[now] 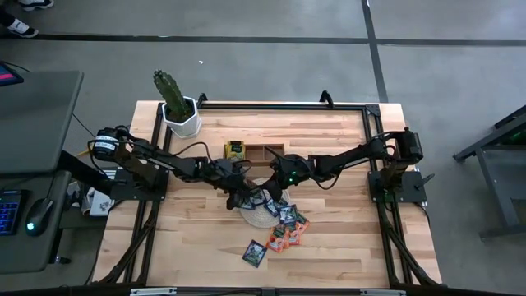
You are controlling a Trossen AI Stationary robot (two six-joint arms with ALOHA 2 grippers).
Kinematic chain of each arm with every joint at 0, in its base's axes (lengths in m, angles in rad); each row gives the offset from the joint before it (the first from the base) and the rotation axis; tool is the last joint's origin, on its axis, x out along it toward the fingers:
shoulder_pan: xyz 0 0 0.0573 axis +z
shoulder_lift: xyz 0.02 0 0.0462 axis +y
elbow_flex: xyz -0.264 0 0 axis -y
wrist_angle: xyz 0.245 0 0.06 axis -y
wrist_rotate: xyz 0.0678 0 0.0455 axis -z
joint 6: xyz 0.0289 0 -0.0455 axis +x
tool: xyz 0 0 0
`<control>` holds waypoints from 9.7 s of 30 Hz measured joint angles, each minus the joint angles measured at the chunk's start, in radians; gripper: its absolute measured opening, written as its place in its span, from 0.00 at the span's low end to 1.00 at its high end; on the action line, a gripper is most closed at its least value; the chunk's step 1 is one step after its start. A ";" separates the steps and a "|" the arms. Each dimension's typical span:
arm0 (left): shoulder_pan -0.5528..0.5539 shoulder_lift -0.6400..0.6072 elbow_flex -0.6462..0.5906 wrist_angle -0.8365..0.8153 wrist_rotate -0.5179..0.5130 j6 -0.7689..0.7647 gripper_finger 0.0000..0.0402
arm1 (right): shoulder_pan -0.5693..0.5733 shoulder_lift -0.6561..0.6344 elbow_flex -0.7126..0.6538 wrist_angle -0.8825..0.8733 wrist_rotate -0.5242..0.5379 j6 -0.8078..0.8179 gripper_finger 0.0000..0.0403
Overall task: Pick & Place Tea
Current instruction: Put the purple tea bag into the middle section of the wooden organizer
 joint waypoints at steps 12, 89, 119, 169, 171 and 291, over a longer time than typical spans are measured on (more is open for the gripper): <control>0.000 0.000 0.000 -0.004 0.001 0.031 0.00 | 0.000 0.000 0.000 0.021 0.001 -0.021 0.01; 0.444 0.131 0.640 -1.010 -0.038 0.866 0.00 | 0.190 -0.529 0.000 -0.726 0.386 -0.040 0.50; 0.444 0.194 0.640 -0.969 0.028 0.828 0.21 | 0.188 -0.530 0.000 -0.719 0.409 -0.059 0.50; -0.063 -0.139 0.228 -0.831 -0.075 0.309 0.27 | 0.187 -0.200 0.001 -0.247 0.243 -0.165 0.46; -0.076 -0.172 0.183 -0.815 -0.083 0.277 0.27 | 0.185 -0.159 0.001 -0.205 0.236 -0.177 0.42; 0.111 -0.227 0.445 -0.904 -0.242 0.422 0.00 | 0.128 -0.310 0.304 -0.772 0.475 -0.301 0.00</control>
